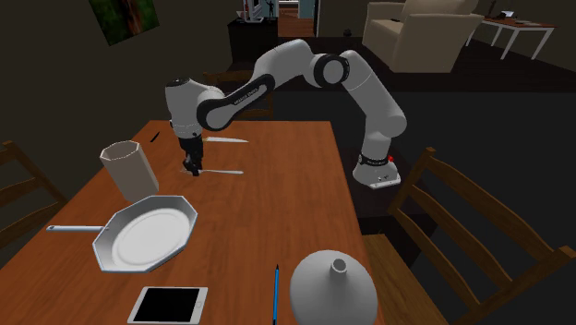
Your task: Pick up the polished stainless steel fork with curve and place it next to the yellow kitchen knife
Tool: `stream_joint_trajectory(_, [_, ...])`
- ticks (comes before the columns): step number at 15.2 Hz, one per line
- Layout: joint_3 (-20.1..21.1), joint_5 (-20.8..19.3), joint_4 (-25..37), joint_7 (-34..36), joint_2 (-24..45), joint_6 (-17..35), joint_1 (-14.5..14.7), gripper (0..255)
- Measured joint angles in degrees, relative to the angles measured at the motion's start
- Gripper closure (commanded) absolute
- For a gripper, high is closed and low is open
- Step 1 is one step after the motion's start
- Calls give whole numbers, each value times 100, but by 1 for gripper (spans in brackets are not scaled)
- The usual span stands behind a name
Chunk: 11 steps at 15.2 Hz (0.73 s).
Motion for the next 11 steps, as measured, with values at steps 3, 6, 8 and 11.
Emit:
stream_joint_trajectory(3, [0,0,0,0,0,0,0,0])
stream_joint_trajectory(6, [0,0,0,0,0,0,0,0])
stream_joint_trajectory(8, [5,8,65,-6,-10,-73,9,0])
stream_joint_trajectory(11, [48,70,238,-51,-203,-425,-3,0])
